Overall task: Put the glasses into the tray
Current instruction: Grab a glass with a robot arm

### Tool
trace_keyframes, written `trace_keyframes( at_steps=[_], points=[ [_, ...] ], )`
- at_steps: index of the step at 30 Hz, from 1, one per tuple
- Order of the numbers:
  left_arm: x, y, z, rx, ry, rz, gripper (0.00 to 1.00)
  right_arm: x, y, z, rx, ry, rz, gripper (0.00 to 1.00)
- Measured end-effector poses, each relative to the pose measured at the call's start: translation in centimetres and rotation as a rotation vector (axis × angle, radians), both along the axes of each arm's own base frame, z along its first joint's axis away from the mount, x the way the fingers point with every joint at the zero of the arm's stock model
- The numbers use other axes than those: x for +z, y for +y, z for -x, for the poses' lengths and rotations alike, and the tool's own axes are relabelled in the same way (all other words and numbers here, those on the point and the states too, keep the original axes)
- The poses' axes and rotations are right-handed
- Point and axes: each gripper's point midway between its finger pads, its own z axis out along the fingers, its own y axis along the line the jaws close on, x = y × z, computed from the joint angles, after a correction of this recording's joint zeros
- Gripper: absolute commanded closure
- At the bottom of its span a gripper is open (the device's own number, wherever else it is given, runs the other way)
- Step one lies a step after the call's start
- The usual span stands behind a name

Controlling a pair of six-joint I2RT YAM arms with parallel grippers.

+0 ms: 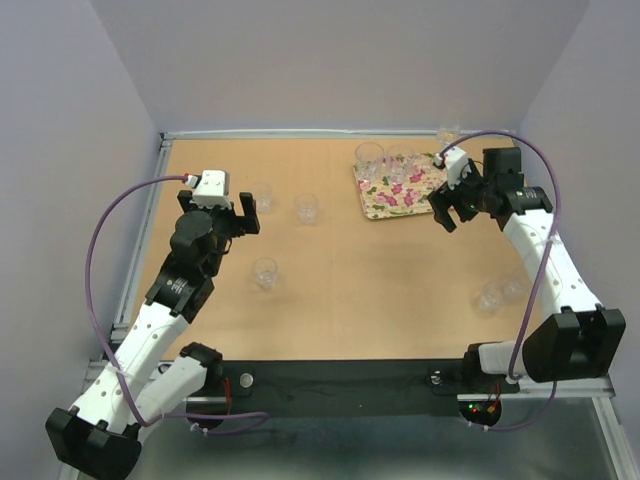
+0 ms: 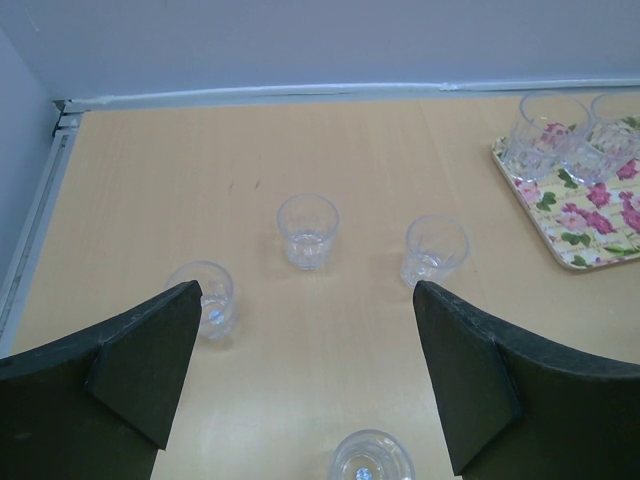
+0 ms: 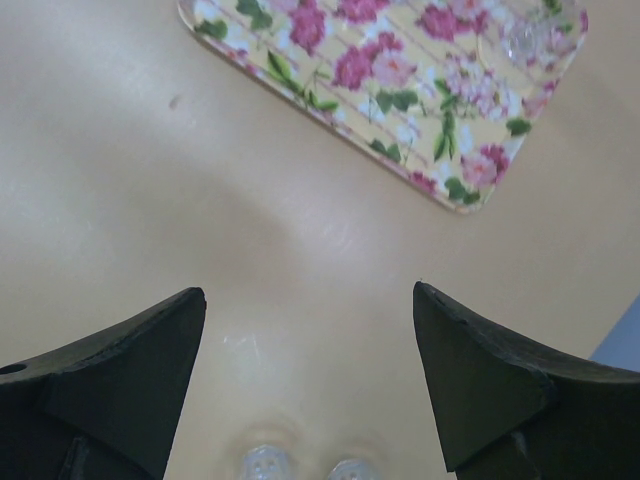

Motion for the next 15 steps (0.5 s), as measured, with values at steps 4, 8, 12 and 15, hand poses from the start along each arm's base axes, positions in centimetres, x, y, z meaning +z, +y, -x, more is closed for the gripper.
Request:
trace_keyframes(
  at_steps=[4, 8, 12, 15],
  points=[
    [0.0, -0.2, 0.0, -0.013, 0.001, 0.001, 0.01, -1.1, -2.4, 2.0, -0.089, 0.020, -0.014, 0.11],
    [0.0, -0.3, 0.0, -0.018, 0.001, 0.002, 0.01, -1.8, -4.6, 3.2, -0.182, 0.031, -0.029, 0.11],
    [0.0, -0.3, 0.0, -0.018, 0.001, 0.002, 0.01, -2.4, -7.4, 3.9, -0.313, 0.032, -0.024, 0.10],
    [-0.1, -0.3, 0.0, -0.018, 0.002, 0.001, 0.01, -3.1, -8.9, 4.3, -0.402, 0.040, 0.013, 0.09]
  ],
)
